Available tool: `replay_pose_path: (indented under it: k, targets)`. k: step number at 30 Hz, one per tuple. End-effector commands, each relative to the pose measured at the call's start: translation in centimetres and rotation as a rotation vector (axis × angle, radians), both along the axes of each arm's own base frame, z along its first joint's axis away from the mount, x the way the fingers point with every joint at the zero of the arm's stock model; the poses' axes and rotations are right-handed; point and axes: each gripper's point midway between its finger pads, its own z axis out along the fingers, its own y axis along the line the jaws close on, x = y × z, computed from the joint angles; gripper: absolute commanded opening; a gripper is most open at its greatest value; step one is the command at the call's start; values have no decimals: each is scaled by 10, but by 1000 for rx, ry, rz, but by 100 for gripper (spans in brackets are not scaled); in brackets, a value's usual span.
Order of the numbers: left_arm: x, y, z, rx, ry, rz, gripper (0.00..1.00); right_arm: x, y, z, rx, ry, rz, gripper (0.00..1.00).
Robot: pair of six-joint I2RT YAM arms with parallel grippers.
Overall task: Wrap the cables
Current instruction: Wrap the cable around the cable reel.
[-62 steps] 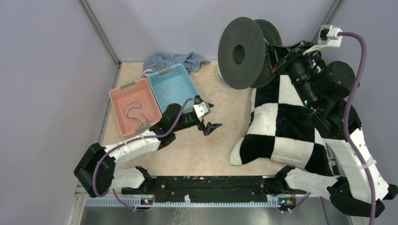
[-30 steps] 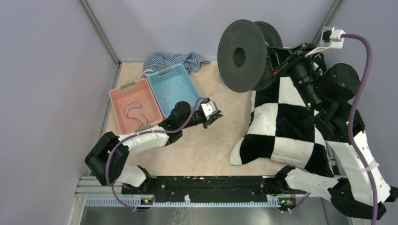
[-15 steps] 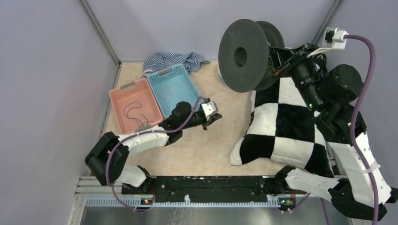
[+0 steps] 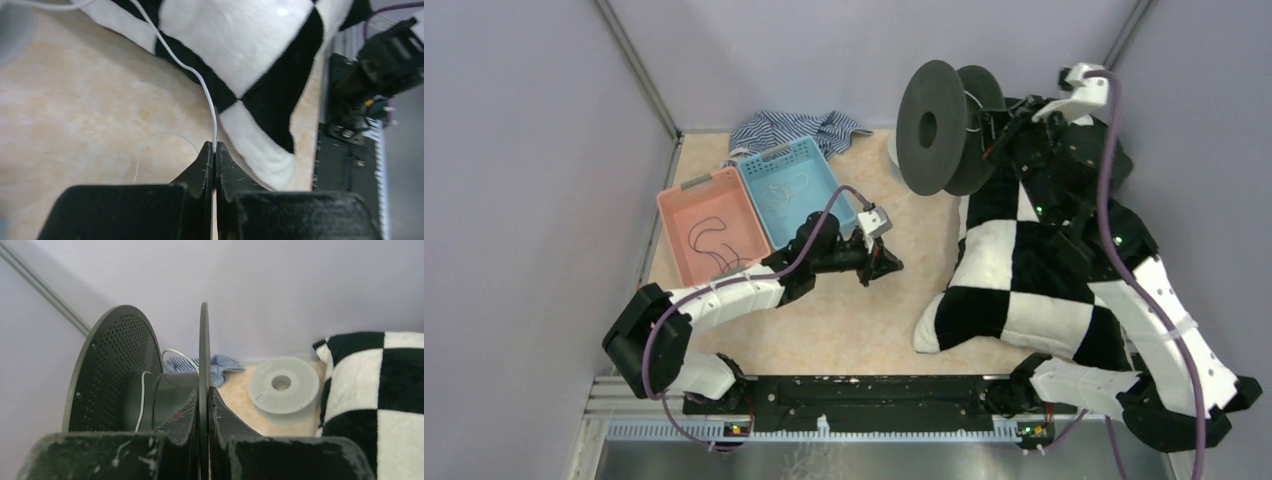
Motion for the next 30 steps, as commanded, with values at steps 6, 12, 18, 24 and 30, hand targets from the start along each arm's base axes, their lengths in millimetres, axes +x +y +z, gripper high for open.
replay_pose_path:
  k: [6, 12, 18, 24, 30]
  targets:
    - [-112, -19, 19, -79, 249, -201, 0, 56, 5, -48, -159, 75, -181, 0]
    - [-154, -11, 49, -148, 242, -228, 0, 77, 8, -81, -221, 136, -203, 0]
    - [-178, -4, 74, -169, 237, -260, 0, 93, 7, -112, -253, 193, -217, 0]
    - [-203, -11, 104, -191, 201, -347, 0, 113, 2, -145, -281, 263, -233, 0]
    - [-223, -18, 136, -227, 149, -421, 0, 123, 5, -173, -317, 312, -237, 0]
